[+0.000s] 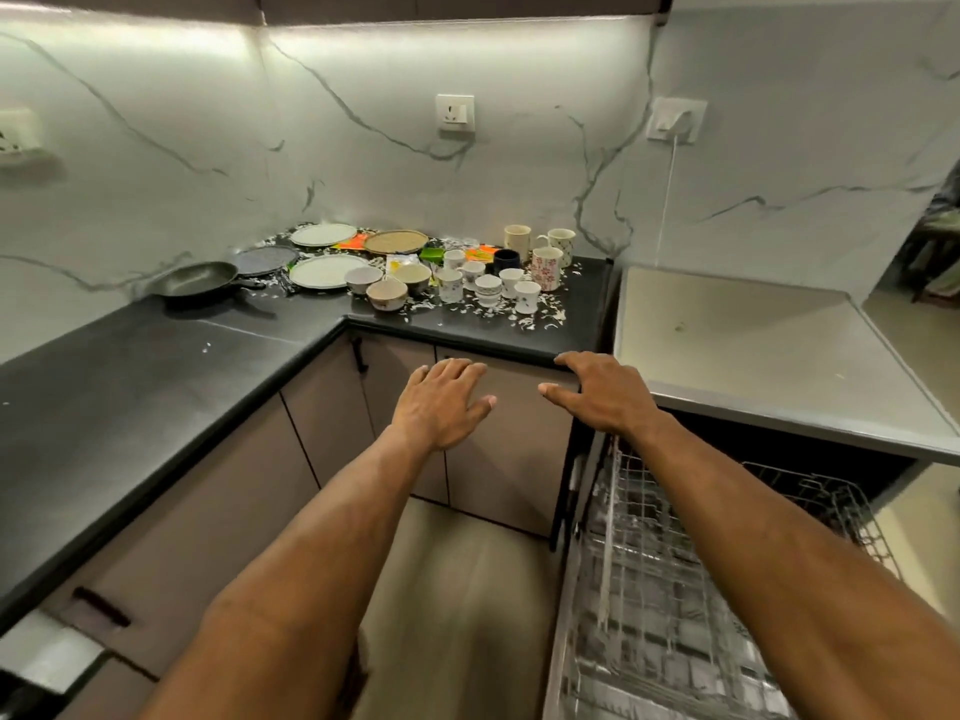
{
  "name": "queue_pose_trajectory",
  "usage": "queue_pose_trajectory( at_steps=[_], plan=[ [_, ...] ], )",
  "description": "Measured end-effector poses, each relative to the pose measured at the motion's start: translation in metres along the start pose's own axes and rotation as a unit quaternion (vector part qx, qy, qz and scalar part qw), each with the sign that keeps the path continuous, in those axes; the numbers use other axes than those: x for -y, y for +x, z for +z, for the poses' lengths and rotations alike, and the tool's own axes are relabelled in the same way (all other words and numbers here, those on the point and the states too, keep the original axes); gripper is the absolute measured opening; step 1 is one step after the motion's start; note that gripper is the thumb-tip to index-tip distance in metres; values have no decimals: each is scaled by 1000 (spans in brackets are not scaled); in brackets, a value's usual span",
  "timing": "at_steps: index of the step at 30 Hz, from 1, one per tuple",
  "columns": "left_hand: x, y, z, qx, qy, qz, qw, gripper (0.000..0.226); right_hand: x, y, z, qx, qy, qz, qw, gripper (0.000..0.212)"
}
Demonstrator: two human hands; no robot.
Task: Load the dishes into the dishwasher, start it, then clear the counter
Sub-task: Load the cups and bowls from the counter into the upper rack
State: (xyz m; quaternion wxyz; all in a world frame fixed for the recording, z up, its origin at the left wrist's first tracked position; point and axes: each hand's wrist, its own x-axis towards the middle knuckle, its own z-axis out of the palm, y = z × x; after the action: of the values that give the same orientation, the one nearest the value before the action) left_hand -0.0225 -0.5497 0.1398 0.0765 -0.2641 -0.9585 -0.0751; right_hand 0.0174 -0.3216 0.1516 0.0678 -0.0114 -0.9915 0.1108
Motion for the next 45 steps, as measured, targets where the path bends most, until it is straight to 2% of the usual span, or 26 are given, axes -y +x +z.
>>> queue_pose_trajectory(
  at_steps=[7,15,22,38,45],
  plan=[
    [59,59,23,19,0,-2,1000,59,16,78,39,3,13,2,1000,66],
    [101,163,49,43,-28,1,999,58,-9,184,67,24,11,24,999,63],
    [138,254,63,40,-22,19,999,58,-24,274,72,7,11,27,1000,61],
    [195,478,102,56,-40,113,991,62,-82,440,84,-32,68,170,983,59],
    [186,551,124,78,-40,157,984,66,-118,482,94,-32,96,227,969,63]
  ],
)
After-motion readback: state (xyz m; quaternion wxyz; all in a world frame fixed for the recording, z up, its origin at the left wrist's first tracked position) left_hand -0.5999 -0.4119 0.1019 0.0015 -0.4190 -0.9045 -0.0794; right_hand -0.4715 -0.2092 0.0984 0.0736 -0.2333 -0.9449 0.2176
